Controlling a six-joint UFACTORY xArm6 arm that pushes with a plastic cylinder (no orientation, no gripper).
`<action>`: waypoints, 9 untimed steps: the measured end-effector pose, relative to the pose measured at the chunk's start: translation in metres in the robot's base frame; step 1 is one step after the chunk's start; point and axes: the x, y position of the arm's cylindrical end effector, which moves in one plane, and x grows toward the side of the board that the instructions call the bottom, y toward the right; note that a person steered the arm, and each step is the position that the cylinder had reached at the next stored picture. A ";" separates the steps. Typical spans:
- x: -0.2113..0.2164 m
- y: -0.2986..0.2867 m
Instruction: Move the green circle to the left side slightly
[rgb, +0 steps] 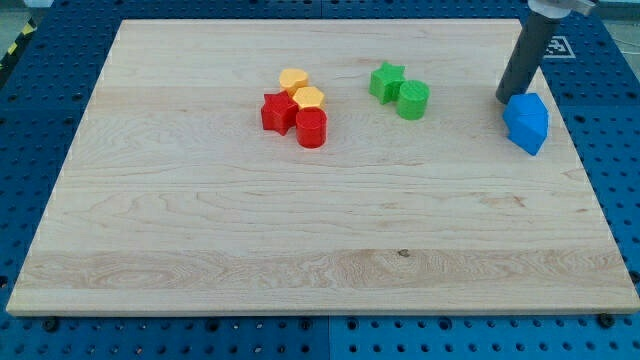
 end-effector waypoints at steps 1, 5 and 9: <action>0.005 0.000; -0.016 -0.079; -0.010 -0.115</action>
